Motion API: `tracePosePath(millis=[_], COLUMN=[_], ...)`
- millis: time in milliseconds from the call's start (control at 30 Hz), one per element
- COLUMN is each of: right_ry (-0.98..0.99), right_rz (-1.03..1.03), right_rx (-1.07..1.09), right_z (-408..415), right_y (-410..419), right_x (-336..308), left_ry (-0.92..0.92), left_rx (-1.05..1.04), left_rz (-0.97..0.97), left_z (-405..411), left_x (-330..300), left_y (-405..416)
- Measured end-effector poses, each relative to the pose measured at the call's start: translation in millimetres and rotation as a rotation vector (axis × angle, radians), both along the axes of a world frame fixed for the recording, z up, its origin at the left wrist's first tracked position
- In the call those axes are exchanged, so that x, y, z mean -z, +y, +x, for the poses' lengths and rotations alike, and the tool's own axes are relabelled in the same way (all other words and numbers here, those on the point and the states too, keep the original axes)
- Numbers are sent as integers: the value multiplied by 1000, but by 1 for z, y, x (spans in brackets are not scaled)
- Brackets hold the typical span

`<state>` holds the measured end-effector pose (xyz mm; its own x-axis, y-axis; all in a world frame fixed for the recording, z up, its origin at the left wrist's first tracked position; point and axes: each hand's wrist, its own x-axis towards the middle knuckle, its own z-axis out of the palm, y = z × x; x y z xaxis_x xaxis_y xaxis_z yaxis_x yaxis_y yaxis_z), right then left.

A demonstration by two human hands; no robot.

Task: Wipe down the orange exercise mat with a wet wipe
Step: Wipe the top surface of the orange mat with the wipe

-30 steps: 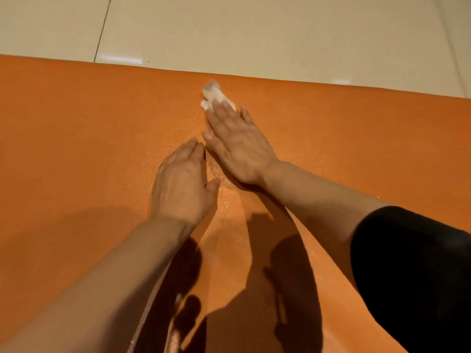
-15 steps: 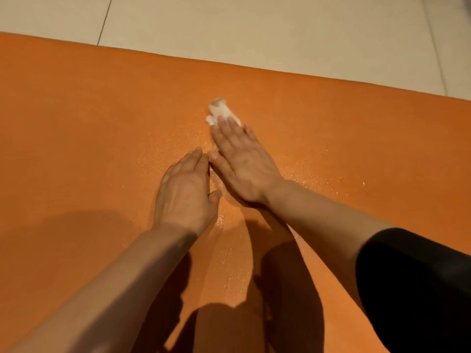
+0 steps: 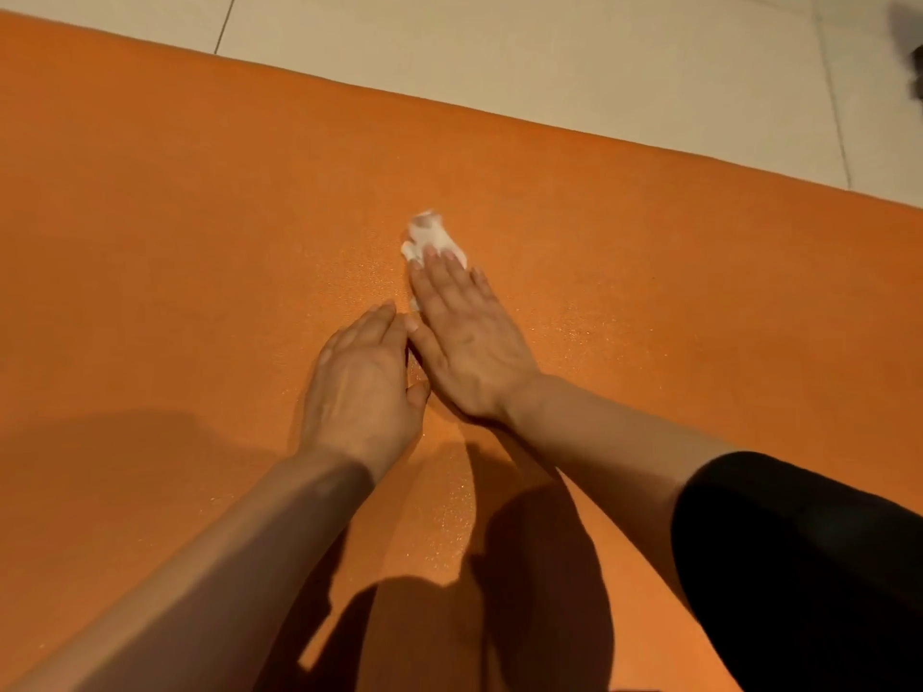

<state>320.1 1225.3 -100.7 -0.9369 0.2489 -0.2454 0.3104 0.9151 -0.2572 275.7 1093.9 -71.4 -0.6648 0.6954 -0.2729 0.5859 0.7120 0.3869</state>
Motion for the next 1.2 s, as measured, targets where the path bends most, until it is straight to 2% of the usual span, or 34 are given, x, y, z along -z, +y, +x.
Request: tracePosePath(millis=[133,300,500,600,667,800,900,967,1067,1133,1200], right_ry=[-12,-41,77,2,-18,14,5,9,-60,-76,-43], right_rz=[55,117,63,41,-20,-213,-188,-73,55,37,-83], right_rx=[-77,202,392,453,410,62,-56,17,322,444,385], right_z=[25,70,57,55,52,42,57,78,110,112,100], right_y=[27,52,32,23,7,-36,-27,-5,17,6,-19], right_x=[1,1,-2,-4,-8,-15,-16,-14,-13,-13,-16], left_ry=[16,7,5,10,8,-7,-16,-12,0,16,22], left_rx=[6,8,16,23,21,-4,-9,-4,4,6,2], left_rz=[-11,-2,7,5,-1,7,6,-7,-13,-23,-29], left_z=[6,14,25,29,32,38,44,46,49,51,53], left_x=[-1,-2,-6,-8,-8,-8,-10,-11,-10,-11,-13], left_y=[-11,-22,-30,-35,-38,-44,-49,-54,-61,-62,-62])
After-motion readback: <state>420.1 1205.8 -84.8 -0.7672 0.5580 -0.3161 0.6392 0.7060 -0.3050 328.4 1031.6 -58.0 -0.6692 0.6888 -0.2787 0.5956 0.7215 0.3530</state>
